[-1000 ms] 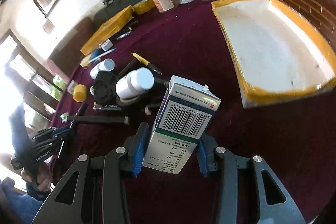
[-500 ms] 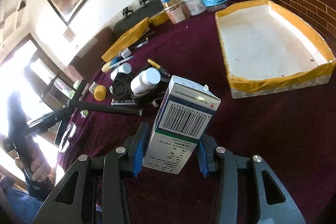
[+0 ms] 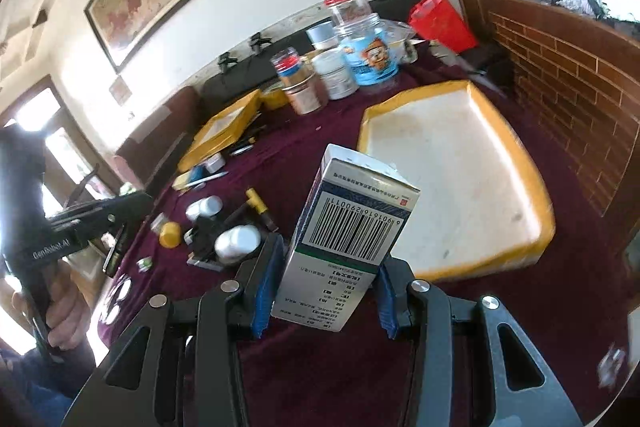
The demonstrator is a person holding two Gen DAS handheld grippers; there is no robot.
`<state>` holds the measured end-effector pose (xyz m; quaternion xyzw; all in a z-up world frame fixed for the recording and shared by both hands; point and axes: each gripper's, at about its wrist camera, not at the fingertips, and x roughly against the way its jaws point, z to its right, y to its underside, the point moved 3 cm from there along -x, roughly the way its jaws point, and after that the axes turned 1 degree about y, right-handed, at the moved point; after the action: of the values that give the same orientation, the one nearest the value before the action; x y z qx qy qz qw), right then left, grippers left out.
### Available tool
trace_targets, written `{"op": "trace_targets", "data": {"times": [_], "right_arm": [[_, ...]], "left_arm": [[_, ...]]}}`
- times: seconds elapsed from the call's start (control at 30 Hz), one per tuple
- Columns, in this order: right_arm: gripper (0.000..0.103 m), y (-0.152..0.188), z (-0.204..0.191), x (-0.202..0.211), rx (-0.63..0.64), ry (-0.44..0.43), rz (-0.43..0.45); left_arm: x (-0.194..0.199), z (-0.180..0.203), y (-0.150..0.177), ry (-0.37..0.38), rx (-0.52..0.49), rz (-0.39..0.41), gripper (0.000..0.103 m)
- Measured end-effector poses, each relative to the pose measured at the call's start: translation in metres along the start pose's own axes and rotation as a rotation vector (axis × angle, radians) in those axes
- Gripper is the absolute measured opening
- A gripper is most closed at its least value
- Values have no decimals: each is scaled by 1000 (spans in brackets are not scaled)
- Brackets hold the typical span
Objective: Organize rigid objects
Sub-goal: 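Carry marker and box into the yellow-edged tray and open both grippers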
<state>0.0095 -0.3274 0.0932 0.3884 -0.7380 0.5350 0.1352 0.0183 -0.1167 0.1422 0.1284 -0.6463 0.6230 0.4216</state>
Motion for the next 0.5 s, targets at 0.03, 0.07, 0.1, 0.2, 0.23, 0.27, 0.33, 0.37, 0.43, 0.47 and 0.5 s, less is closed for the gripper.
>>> {"op": "trace_targets", "data": {"times": [0.03,0.07,0.1,0.2,0.23,0.27,0.33,0.37,0.43,0.47,0.5], "right_arm": [[38,-9,5,-4,1,7,-5],[38,-16,11,-6,-3,16,-11],[38,-26,17,-10,-11,29,-20],[38,-57,37,-28,-21,56,-52],[38,-69,46,-37,-29,70,-70],[38,-75,53,-44,-34,73,-87],[38,-89,67,-58,-63,76,-109],[38,-95,73,-69,-67,80,-130],[38,-103,82,-83,-76,88,-151],[38,-107,88,-93,-81,107,-163],[38,-109,92,-98,-85,110,-174]], "left_arm": [[-11,2,-6,0,3,-12,12],[-23,4,-12,3,7,-25,12],[-35,9,-19,15,9,-38,12],[-70,17,-42,25,27,-71,12],[-79,20,-50,37,38,-78,12],[-90,22,-58,39,52,-86,12],[-117,26,-73,55,80,-113,12],[-132,27,-79,51,102,-125,12],[-155,31,-86,53,128,-149,12],[-168,31,-90,47,144,-153,12],[-176,31,-92,40,154,-157,12]]}}
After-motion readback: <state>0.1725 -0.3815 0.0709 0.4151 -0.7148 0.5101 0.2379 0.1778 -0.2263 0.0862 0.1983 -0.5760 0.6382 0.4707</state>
